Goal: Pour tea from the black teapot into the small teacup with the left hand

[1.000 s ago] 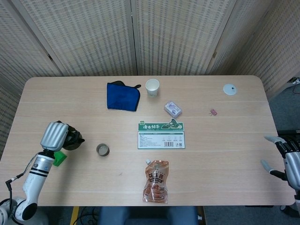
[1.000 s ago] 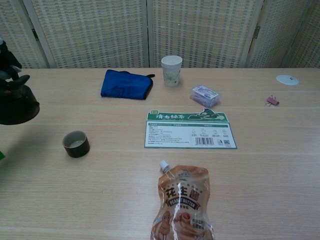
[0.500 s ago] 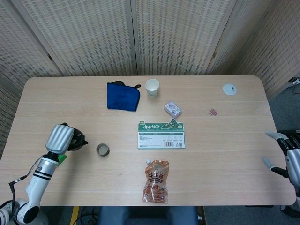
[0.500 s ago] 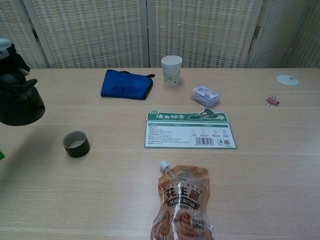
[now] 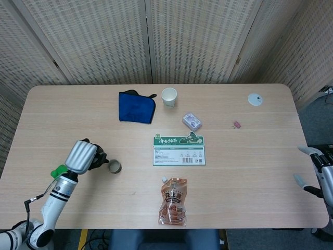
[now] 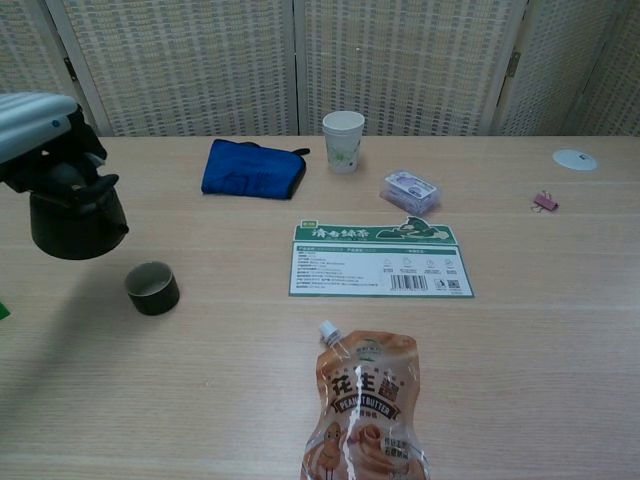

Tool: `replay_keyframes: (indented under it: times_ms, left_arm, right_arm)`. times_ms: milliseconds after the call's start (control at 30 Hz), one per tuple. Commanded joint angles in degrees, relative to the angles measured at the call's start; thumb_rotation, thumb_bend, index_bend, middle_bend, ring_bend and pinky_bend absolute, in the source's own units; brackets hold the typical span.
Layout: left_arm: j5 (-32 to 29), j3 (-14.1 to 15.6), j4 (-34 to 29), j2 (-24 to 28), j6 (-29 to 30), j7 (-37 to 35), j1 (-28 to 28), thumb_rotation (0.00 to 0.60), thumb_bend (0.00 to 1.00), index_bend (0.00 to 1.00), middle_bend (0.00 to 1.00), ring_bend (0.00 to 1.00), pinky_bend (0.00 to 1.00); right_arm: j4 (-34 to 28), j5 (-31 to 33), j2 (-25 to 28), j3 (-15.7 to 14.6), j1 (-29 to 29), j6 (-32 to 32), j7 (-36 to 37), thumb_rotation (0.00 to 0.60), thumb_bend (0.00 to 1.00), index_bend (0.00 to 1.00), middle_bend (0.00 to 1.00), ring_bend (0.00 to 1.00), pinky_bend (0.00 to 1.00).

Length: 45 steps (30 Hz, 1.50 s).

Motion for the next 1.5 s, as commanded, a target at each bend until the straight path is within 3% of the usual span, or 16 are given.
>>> replay_keyframes:
  times_ms: [33, 400, 933, 1500]
  left_arm:
    - [1.0, 0.3, 0.8, -1.0, 0.4, 1.1, -0.4, 0.579, 0.47, 0.96, 1.00, 0.93, 0.54]
    - [4.9, 1.4, 5.7, -4.4, 2.3, 3.1, -1.3, 0.597, 0.47, 0.96, 1.00, 0.93, 0.54]
    - [10.5, 3.7, 13.7, -7.9, 5.7, 7.3, -1.4, 0.579, 0.47, 0.96, 1.00, 0.93, 0.53]
    - [13.6, 4.8, 19.2, -8.7, 8.2, 9.0, -1.2, 0.598, 0.47, 0.96, 1.00, 0.93, 0.53]
  right_arm:
    - [0.1, 0.0, 0.0, -0.1, -0.1, 0.1, 0.1, 0.600, 0.20, 0.26, 0.29, 0.22, 0.19]
    - [0.2, 0.4, 0.1, -0.3, -0.8, 0.6, 0.2, 0.600, 0.20, 0.26, 0.29, 0.22, 0.19]
    - [0.1, 0.4, 0.1, -0.3, -1.0, 0.7, 0.3, 0.600, 0.20, 0.26, 0.29, 0.22, 0.19]
    - [-0.1, 0.1, 0.1, -0.3, -1.0, 0.8, 0.1, 0.600, 0.20, 0.26, 0.29, 0.22, 0.19]
